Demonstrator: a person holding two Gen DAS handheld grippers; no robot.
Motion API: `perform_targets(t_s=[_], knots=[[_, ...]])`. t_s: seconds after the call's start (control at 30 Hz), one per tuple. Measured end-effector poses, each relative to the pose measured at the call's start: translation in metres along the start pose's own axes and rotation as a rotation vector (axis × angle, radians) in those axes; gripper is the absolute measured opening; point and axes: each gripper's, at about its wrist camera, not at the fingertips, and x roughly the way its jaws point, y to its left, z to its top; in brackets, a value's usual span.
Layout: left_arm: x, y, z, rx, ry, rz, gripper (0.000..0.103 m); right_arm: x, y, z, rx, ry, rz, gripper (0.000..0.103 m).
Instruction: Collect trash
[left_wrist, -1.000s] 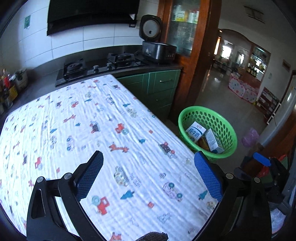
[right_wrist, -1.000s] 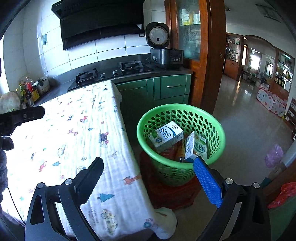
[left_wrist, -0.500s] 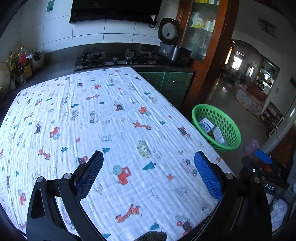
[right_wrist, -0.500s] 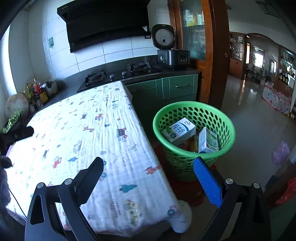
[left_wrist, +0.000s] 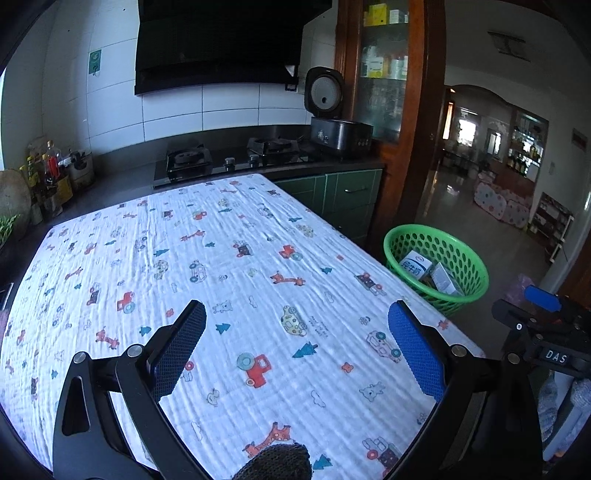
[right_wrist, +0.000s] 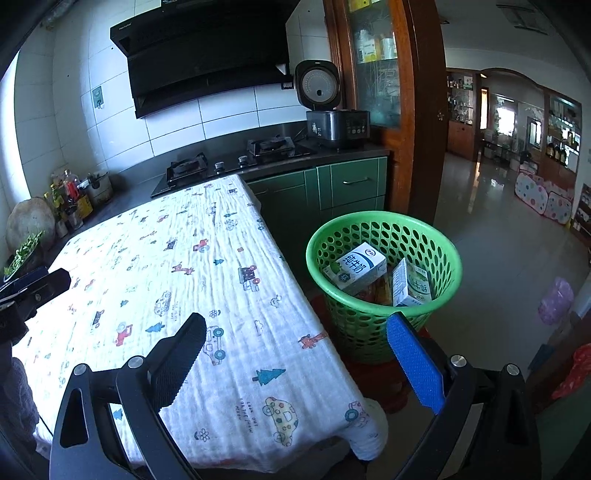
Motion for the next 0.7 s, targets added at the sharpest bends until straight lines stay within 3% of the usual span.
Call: perform_targets(t_s=[0.7], knots=[[-0.0059,-0.0046,-0.0035,0.027,-0.032,0.059,0.098,-0.0069,0.0058,-0.0006,-0.018,-0.028,-0.037,0.096]])
